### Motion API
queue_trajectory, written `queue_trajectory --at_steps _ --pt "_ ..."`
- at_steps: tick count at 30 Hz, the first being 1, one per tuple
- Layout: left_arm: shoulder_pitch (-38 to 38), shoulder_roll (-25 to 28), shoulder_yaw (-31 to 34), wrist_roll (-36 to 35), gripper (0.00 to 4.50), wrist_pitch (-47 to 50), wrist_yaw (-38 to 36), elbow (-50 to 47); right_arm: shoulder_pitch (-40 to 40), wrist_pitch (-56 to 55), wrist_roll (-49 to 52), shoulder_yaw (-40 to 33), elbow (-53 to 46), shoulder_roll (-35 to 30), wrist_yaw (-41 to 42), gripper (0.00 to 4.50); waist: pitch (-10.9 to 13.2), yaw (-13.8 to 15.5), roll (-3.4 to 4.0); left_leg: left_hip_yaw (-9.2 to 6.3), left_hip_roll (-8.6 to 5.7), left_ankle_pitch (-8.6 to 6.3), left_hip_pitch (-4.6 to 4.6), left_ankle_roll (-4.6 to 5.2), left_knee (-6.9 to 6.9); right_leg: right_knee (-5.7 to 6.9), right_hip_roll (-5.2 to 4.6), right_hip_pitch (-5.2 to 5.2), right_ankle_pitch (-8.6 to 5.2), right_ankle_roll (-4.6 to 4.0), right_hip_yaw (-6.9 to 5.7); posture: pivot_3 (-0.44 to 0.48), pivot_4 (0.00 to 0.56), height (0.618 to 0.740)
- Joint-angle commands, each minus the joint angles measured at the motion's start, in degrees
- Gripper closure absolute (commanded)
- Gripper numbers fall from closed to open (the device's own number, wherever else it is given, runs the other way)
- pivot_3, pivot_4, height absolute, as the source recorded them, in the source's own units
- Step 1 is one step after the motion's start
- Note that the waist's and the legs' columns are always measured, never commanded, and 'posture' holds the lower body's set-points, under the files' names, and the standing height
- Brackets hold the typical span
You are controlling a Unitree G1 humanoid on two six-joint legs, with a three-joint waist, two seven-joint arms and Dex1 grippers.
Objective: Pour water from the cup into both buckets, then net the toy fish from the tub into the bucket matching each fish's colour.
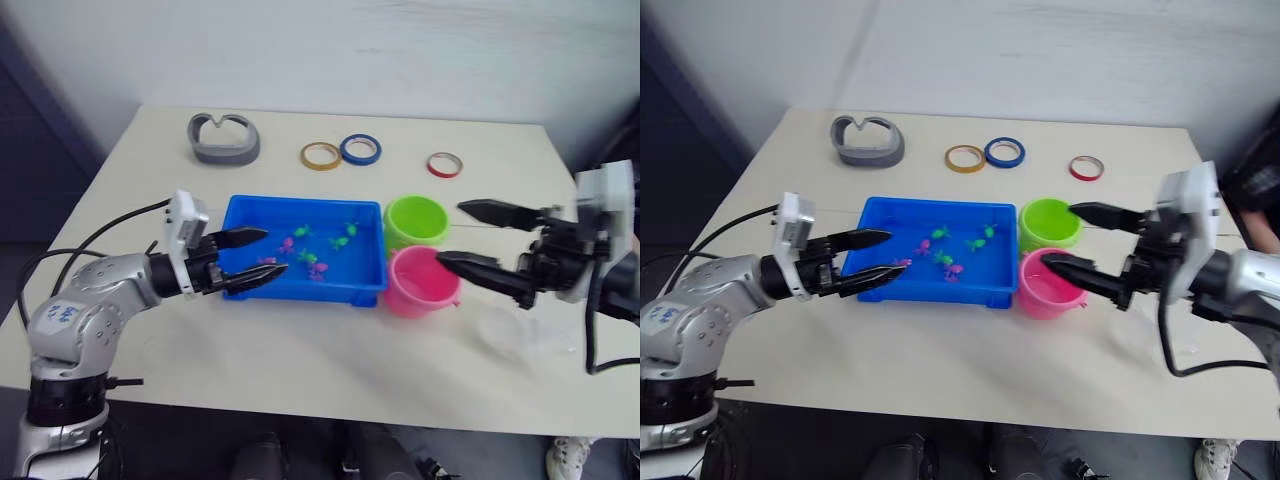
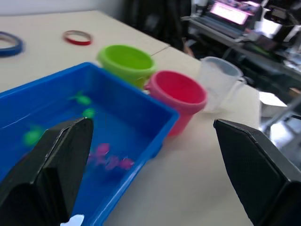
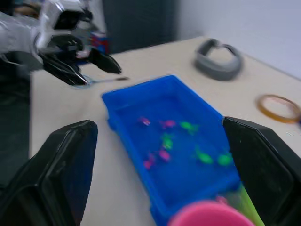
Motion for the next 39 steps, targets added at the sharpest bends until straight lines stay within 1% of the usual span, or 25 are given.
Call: queue_trajectory --at_steps 1,3,5,6,8,11,12,15,18,21,24,25,28,29,31,32,33,35,39 --pt "9.28 3.0 11.18 1.11 0.0 0.72 1.42 -4.33 -6.26 -1.0 -3.8 5.98 3.76 3.29 4.77 0.03 0.0 0.25 -0.01 -0.03 -0.01 -0.02 -0.04 0.03 0.0 -0.06 -0.04 0.01 0.0 0.0 -0.07 0.0 0.15 0.74" --pt "17.94 3.71 19.81 1.87 0.0 0.46 -0.24 -4.38 -9.42 -2.76 -7.4 10.05 6.81 5.76 8.35 0.03 0.0 0.42 -0.02 -0.1 -0.01 -0.06 -0.11 0.11 0.02 -0.18 -0.09 0.02 0.0 0.0 -0.17 0.0 0.15 0.74" --pt "25.26 4.09 26.09 3.1 0.0 -0.81 -1.81 -4.11 -11.65 -4.47 -10.59 12.9 9.38 7.9 11.16 0.03 0.0 0.55 -0.03 -0.19 -0.04 -0.14 -0.18 0.25 0.02 -0.31 -0.17 0.04 0.0 0.0 -0.28 0.0 0.15 0.74" --pt "29.38 4.56 29.72 4.38 0.0 -2.19 -3.71 -2.04 -12.96 -5.57 -12.39 14.45 10.85 9.29 12.34 0.03 0.0 0.64 -0.02 -0.26 -0.06 -0.16 -0.23 0.3 0.03 -0.37 -0.22 0.04 0.0 0.0 -0.35 0.0 0.15 0.74" --pt "34.43 5.72 34.24 6.14 0.0 -4.29 -6.22 2.07 -14.76 -7.23 -15.16 16.41 12.97 11.57 14.02 0.03 0.01 0.67 -0.01 -0.36 -0.14 -0.18 -0.31 0.37 0.05 -0.44 -0.31 0.04 0.0 -0.01 -0.41 0.0 0.15 0.74" --pt "37.33 8.84 36.47 8.39 0.0 -6.88 -8.63 8.63 -15.95 -7.03 -16.86 17.63 14.27 13.88 15.22 0.03 0.02 0.76 0.01 -0.53 -0.25 -0.16 -0.4 0.44 0.06 -0.45 -0.46 0.03 -0.01 -0.02 -0.56 0.0 0.15 0.74" --pt "37.42 10.87 36.4 9.5 0.0 -8.21 -9.91 12.51 -16.03 -7.12 -17.54 18.04 14.23 14.62 15.29 0.03 0.02 0.78 0.01 -0.62 -0.29 -0.17 -0.44 0.48 0.06 -0.46 -0.52 0.03 -0.02 -0.04 -0.65 0.0 0.15 0.74" --pt "34.75 17.1 32.84 13.16 0.0 -12.36 -12.09 24.14 -15.72 -7.3 -18.77 18.61 12.97 15.63 16.16 0.03 0.02 0.63 0.02 -0.86 -0.35 -0.16 -0.62 0.51 0.06 -0.47 -0.61 -0.04 -0.03 -0.06 -0.84 0.0 0.15 0.74" --pt "29.76 22.45 26.77 15.15 0.0 -15.68 -15.05 32.95 -15.14 -6.66 -19.11 18.02 11.42 15.92 16.09 0.03 0.07 0.52 0.11 -0.94 -0.4 -0.15 -0.69 0.54 0.03 -0.47 -0.69 -0.09 -0.03 -0.07 -0.95 0.0 0.15 0.74" --pt "22.38 26.74 18.96 17.64 0.0 -19.03 -16.97 42.49 -14.48 -6.2 -19.33 17.19 10.08 16.17 15.33 0.03 0.08 0.46 0.13 -0.96 -0.46 -0.14 -0.73 0.54 0.0 -0.46 -0.76 -0.12 -0.03 -0.07 -1.0 0.0 0.15 0.74" --pt "6.95 28.8 5.34 22.91 0.0 -22.12 -17.3 54.26 -12.74 -5.59 -19.52 16.04 7.41 15.79 13.48 0.03 0.1 0.38 0.15 -0.98 -0.52 -0.12 -0.81 0.54 0.01 -0.41 -0.81 -0.22 -0.03 -0.07 -1.06 0.0 0.15 0.74" --pt "3.28 28.93 2.36 24.24 0.0 -22.89 -17.57 56.97 -12.32 -5.45 -19.56 15.81 6.8 15.66 13.06 0.03 0.09 0.48 0.15 -0.97 -0.53 -0.11 -0.86 0.55 0.02 -0.33 -0.82 -0.26 -0.03 -0.07 -1.08 0.0 0.15 0.74" --pt "-8.99 27.59 -6.63 29.47 0.0 -23.39 -17.74 65.68 -10.43 -4.36 -19.08 14.58 4.21 14.97 11.44 0.03 0.05 0.44 0.08 -0.96 -0.56 -0.09 -0.98 0.57 0.1 0.0 -0.86 -0.39 -0.02 -0.06 -1.12 0.0 0.15 0.74" --pt "-15.25 25.98 -9.82 31.96 0.0 -23.84 -16.46 70.58 -9.24 -3.64 -18.68 13.68 2.66 14.49 10.4 0.03 0.02 0.56 0.03 -0.97 -0.58 -0.09 -1.01 0.58 0.13 0.05 -0.86 -0.39 -0.02 -0.06 -1.14 0.0 0.15 0.74" --pt "-24.96 23.12 -13.7 35.36 0.0 -25.28 -13.92 78.75 -7.23 -2.36 -17.97 12.07 0.07 13.77 8.48 0.03 -0.03 0.67 -0.04 -0.96 -0.64 -0.08 -1.24 0.61 0.28 0.3 -0.93 -0.67 -0.02 -0.04 -1.17 0.0 0.15 0.74" --pt "-28.72 21.89 -15.03 36.64 0.0 -26.03 -13.08 82.06 -6.24 -1.76 -17.67 11.35 -1.23 13.46 7.49 0.03 -0.03 0.74 -0.04 -0.97 -0.64 -0.07 -1.6 0.6 0.59 0.5 -0.93 -0.98 -0.01 -0.03 -1.22 0.0 0.15 0.74" --pt "-31.52 20.95 -15.92 37.49 0.0 -26.71 -12.8 84.72 -5.45 -1.22 -17.45 10.78 -2.36 13.27 6.69 0.03 -0.03 0.75 -0.05 -1.01 -0.64 -0.08 -1.84 0.61 0.84 0.62 -0.94 -1.13 -0.01 -0.03 -1.3 0.0 0.15 0.74" --pt "-36.72 18.82 -17.43 39.17 0.0 -28.12 -11.26 89.79 -3.88 -0.05 -16.7 9.44 -4.55 12.78 5.15 0.03 -0.05 0.51 -0.09 -1.05 -0.65 -0.12 -1.94 0.68 1.06 0.66 -0.99 -1.14 -0.01 -0.02 -1.36 0.0 0.15 0.74" --pt "-42.23 15.41 -19.33 41.74 0.0 -31.17 -7.07 95.69 -1.71 2.01 -14.74 6.94 -7.73 11.79 2.54 0.03 -0.08 0.22 -0.14 -0.99 -0.67 -0.15 -1.93 0.74 1.17 0.66 -1.05 -1.09 0.03 0.04 -1.36 0.0 0.15 0.74"
